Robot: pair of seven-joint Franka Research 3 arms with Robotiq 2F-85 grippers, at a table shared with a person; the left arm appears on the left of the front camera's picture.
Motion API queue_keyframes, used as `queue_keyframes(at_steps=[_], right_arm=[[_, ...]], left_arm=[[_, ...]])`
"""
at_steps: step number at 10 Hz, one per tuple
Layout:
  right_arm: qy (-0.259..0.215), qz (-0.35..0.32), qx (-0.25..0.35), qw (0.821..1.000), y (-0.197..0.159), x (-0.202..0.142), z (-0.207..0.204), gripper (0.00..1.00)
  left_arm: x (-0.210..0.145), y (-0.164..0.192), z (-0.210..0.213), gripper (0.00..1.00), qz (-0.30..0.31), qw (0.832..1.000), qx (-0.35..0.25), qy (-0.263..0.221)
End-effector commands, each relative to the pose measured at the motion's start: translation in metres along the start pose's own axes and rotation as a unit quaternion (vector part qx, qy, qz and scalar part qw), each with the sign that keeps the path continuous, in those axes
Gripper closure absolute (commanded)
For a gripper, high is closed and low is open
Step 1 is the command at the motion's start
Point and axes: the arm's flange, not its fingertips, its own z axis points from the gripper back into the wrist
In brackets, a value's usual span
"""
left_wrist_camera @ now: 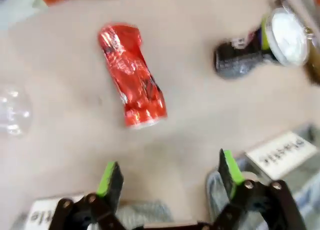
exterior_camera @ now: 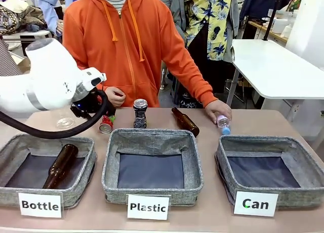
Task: Sort the can waste into the basket.
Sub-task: Pick up the can waste from the table and place it in the right Fabric basket.
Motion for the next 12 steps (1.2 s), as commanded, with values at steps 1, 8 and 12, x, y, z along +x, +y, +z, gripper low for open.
queue_keyframes(at_steps=[1,8,12], right_arm=[[0.002,0.014,0.003,1.000,0.001,0.001,0.002,0.00],[0.002,0.014,0.003,1.000,0.001,0.001,0.002,0.00],[0.002,0.014,0.003,1.000,0.001,0.001,0.002,0.00]], left_arm=[[0.009,0.001,-0.015,0.00,-0.006,0.999,0.029,-0.035],[0.036,0.017,-0.085,0.00,0.011,0.999,0.037,-0.018],[0.036,0.017,-0.097,0.59,0.018,0.998,0.067,-0.003]])
